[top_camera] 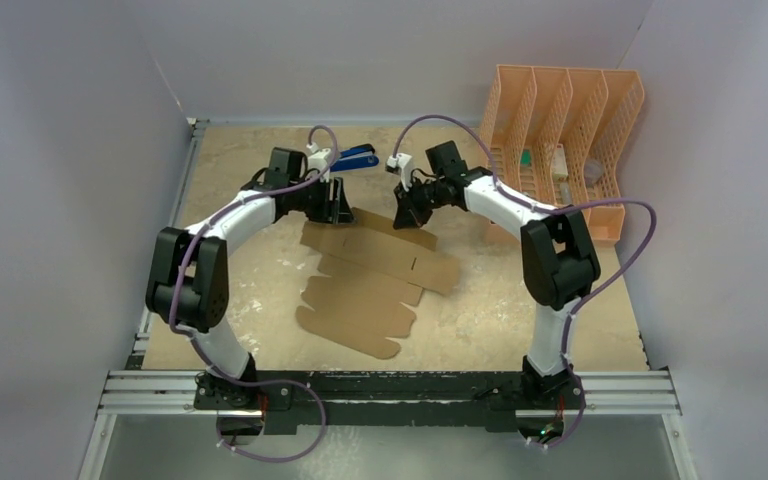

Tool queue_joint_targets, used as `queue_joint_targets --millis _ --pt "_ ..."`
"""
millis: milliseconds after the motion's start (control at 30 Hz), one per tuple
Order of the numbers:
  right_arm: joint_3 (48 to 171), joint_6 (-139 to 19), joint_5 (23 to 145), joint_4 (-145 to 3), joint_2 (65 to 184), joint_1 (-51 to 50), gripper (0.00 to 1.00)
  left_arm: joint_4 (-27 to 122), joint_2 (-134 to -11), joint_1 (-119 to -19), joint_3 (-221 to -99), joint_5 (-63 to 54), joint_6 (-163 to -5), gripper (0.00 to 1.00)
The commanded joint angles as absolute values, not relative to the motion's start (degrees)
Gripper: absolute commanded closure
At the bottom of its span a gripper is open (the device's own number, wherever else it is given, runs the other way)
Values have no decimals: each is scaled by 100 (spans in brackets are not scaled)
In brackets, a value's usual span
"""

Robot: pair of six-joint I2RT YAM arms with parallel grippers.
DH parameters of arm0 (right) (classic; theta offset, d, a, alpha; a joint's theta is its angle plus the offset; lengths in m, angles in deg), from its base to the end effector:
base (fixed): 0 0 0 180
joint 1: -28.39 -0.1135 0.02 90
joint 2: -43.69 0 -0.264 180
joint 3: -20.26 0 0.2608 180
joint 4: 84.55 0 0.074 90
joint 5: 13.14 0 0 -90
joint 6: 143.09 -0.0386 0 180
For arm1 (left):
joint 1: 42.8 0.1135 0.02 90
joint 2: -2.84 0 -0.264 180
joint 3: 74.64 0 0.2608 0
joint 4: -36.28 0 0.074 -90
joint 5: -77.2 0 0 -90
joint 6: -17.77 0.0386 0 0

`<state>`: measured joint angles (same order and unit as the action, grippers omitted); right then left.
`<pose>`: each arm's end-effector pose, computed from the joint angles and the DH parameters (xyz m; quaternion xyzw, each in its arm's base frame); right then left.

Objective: Fold the paper box

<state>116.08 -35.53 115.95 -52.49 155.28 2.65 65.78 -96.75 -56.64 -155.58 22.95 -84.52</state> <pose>0.3839 0.2121 0.2110 -0.4363 0.7729 0.3355 0.3159 0.3649 -0.1131 0.2120 0.1216 0.8874 -0.3561 0.2663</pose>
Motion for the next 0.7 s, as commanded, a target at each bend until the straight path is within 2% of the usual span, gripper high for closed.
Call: queue_joint_targets --millis 0,233,333,467,667 --pt "11508 -3724 11215 -5845 15084 212 98 6420 -9166 -5816 -15348 2107 -8823 51" --pt "11370 -3565 11018 -6123 14944 123 98 5903 -9066 -5983 -15031 1653 -9273 54" --pt "11417 -3466 10971 -6052 14942 113 98 6162 -8874 -5976 -15086 1105 -9249 54" --pt "11450 -3332 10938 -5940 14926 114 98 6450 -8511 -5884 -14894 394 -9177 51" --pt "11391 -3232 10901 -5936 14877 104 98 6330 -8292 -5447 -14216 370 -9454 47"
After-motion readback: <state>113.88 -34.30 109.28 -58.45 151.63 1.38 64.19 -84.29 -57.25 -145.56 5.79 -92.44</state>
